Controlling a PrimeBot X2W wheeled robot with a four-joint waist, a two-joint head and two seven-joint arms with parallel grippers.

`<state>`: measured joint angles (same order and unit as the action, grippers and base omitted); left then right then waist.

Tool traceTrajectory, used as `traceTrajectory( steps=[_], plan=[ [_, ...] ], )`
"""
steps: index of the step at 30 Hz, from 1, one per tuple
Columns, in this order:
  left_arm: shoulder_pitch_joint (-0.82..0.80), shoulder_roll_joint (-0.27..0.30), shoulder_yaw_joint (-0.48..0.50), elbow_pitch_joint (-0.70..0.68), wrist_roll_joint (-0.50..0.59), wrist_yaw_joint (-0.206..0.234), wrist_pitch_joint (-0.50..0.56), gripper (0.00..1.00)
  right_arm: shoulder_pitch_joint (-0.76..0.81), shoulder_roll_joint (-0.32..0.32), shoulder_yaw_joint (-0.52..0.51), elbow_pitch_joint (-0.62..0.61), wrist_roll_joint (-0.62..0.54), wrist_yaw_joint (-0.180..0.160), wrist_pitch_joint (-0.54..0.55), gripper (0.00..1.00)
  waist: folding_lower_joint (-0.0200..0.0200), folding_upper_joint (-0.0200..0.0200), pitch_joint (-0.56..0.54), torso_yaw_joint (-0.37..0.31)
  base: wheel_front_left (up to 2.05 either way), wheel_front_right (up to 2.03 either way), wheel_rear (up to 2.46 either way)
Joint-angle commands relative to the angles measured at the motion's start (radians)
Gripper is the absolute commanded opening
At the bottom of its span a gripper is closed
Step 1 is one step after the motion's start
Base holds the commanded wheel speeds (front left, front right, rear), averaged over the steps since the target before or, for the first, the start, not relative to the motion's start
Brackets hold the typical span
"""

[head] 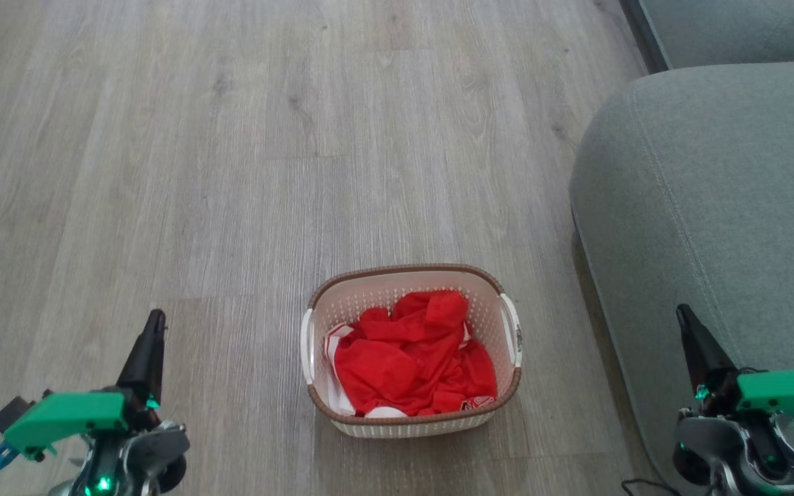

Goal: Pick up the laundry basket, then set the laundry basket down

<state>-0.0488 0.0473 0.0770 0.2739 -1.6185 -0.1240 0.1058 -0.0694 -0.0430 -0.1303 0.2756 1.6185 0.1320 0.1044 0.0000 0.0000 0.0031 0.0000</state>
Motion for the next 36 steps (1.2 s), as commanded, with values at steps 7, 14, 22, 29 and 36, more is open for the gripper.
traceTrajectory(
  steps=[7,14,22,29,36],
  plan=[
    [-0.059,0.004,0.037,-0.029,0.010,-0.007,0.007,0.00,-0.039,-0.008,0.016,-0.031,-0.010,-0.001,0.009,0.00,0.0000,0.0000,0.000,0.000,0.00,0.00,0.00],
    [-0.004,0.000,-0.002,0.005,0.004,0.001,-0.005,1.00,-0.005,0.001,0.002,0.006,-0.004,0.000,-0.008,1.00,0.0000,0.0000,0.000,0.000,0.00,0.00,0.00],
    [-0.017,0.002,-0.004,-0.001,0.015,0.000,-0.018,1.00,-0.016,-0.001,0.009,0.006,-0.015,0.000,-0.028,1.00,0.0000,0.0000,0.000,-0.001,0.00,0.00,0.00],
    [-0.026,0.003,-0.007,-0.005,0.023,0.000,-0.029,1.00,-0.026,-0.005,0.017,0.007,-0.024,0.000,-0.042,1.00,0.0000,0.0000,0.000,-0.002,0.00,0.00,0.00],
    [-0.042,0.014,-0.019,-0.012,0.060,0.000,-0.056,1.00,-0.040,-0.020,0.039,0.008,-0.056,0.000,-0.064,1.00,0.0000,0.0000,-0.001,-0.003,0.00,0.00,0.00]
  ],
)
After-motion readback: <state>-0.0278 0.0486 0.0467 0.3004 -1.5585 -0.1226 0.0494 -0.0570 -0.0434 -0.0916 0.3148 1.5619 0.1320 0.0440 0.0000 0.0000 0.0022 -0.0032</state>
